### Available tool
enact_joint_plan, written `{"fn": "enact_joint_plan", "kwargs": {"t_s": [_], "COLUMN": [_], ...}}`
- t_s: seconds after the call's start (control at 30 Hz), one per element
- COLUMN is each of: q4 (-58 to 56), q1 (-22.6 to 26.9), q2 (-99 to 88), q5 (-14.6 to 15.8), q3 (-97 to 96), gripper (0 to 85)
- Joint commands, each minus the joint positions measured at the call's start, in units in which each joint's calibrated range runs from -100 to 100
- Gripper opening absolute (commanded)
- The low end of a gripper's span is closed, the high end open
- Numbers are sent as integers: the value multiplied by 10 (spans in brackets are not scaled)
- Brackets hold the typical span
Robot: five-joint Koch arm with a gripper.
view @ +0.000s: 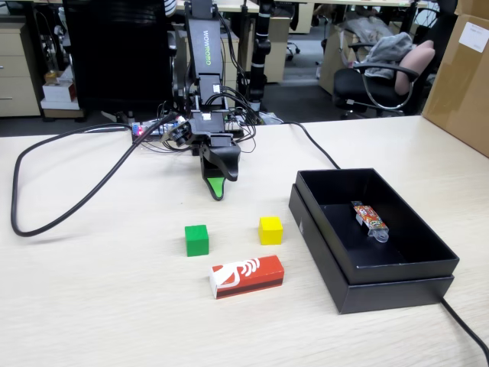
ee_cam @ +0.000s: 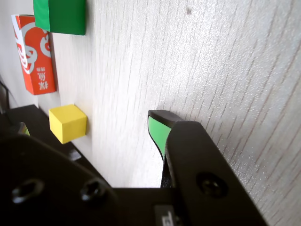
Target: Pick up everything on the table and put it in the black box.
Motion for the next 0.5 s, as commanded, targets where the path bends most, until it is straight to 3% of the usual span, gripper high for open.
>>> {"fn": "enact_joint_plan", "kwargs": {"t_s": [0.0, 0.47], "q4": [-9, -9], "q1": [0, 6], "q2": [0, -3], "q5": [0, -1], "q3": [-6, -8], "gripper": [487, 477]}}
